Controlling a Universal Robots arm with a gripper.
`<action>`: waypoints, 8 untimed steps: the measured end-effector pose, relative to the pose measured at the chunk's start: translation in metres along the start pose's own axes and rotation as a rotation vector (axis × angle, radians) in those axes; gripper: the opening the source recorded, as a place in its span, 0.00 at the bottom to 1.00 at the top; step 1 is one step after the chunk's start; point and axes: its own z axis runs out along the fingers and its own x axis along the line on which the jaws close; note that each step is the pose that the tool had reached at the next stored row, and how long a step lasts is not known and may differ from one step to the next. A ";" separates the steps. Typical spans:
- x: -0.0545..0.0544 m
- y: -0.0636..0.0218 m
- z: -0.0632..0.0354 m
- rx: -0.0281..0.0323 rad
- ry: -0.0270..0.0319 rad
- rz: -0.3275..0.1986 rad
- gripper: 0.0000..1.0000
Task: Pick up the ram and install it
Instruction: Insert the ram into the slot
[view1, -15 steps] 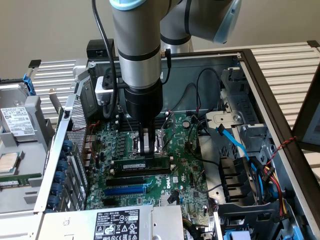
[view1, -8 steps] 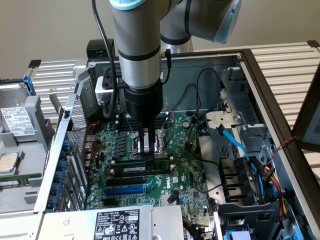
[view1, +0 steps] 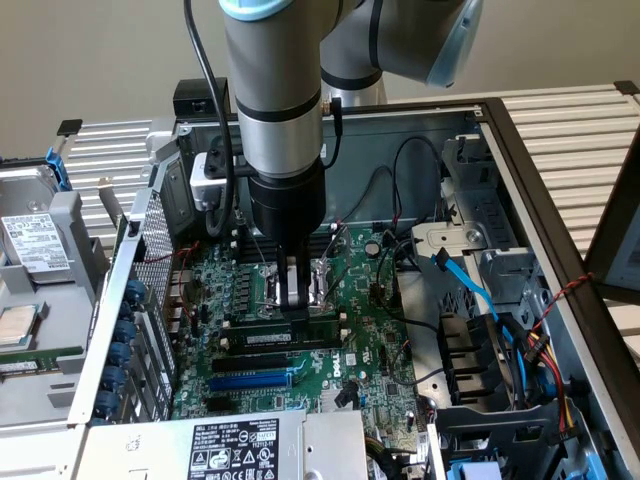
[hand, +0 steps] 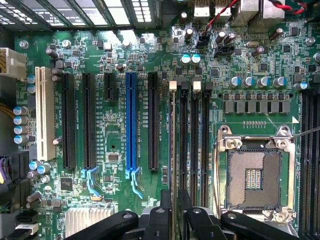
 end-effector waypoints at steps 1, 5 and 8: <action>0.000 0.0000 -0.0010 -0.0001 0.0001 0.000 0.20; 0.001 -0.0005 -0.0131 -0.0004 -0.0014 0.000 0.20; 0.001 -0.0007 -0.0172 -0.0012 -0.0018 0.000 0.20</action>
